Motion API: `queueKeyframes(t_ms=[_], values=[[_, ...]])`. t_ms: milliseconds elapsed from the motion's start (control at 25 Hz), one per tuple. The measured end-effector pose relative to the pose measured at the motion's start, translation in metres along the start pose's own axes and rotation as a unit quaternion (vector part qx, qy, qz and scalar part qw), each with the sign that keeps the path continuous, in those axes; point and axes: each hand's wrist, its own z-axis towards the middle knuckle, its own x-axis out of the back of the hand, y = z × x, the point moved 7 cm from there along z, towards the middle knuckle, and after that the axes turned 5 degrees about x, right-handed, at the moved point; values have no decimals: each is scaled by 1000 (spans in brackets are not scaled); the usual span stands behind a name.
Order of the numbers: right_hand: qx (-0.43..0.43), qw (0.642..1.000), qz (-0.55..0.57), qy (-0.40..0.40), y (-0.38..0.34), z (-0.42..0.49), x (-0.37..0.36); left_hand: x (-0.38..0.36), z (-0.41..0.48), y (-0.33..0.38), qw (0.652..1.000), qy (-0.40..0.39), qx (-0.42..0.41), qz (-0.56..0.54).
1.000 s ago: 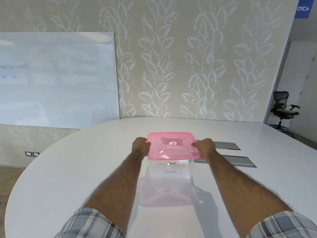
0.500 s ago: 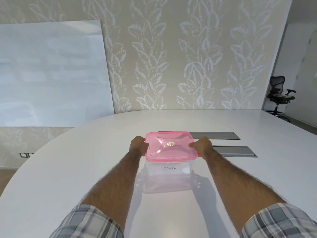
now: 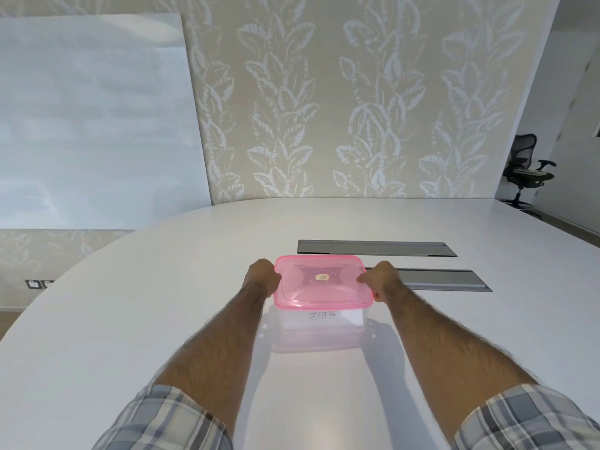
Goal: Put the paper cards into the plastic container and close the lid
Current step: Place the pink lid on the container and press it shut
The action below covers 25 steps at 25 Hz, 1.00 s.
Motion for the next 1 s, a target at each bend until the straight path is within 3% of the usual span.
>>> queueKeyframes(t_ms=[400, 640, 1000], values=[[2, 999, -46, -12, 8, 15, -7, -13, 15, -5, 999, -6, 21, 28], [-5, 996, -80, 36, 8, 14, -1, -18, 18, -6, 998, -10, 37, 58], [33, 995, -91, 8, -5, 42, -16, -34, 44, -1, 999, 22, 17, 30]])
